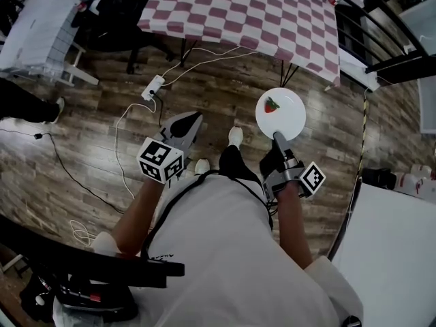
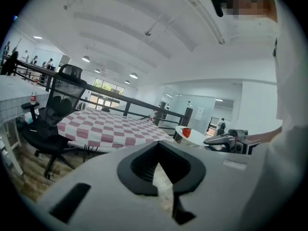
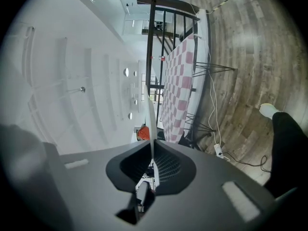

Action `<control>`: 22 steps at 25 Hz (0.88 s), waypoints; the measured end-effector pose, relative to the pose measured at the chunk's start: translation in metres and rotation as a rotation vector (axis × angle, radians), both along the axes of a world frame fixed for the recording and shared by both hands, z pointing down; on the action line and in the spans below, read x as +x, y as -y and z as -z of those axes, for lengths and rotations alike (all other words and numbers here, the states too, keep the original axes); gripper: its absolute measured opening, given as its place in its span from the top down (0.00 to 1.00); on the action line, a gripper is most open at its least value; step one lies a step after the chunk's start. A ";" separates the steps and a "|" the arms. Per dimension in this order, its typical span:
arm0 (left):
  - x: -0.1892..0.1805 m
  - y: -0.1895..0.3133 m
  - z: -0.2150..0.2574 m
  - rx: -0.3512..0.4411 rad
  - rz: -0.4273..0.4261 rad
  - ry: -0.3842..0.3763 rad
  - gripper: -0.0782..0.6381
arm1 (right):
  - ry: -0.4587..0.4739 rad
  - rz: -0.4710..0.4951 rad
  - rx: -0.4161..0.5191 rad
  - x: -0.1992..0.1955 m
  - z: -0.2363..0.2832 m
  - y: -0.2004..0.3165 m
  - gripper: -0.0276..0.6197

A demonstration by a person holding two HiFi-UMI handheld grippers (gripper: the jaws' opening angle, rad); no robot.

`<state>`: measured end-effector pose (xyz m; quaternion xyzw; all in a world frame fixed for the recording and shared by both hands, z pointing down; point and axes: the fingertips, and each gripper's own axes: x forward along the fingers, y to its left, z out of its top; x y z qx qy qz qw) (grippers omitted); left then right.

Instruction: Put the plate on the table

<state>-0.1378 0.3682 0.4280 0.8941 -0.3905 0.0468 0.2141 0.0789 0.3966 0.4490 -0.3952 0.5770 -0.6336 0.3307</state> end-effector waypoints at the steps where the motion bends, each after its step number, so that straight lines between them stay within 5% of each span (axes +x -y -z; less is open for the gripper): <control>1: 0.004 0.007 0.000 -0.002 -0.001 0.001 0.89 | 0.002 0.003 0.001 0.002 0.000 0.007 0.92; 22: 0.121 0.165 0.027 0.022 0.000 0.040 0.88 | 0.031 0.111 0.035 0.082 0.011 0.169 0.92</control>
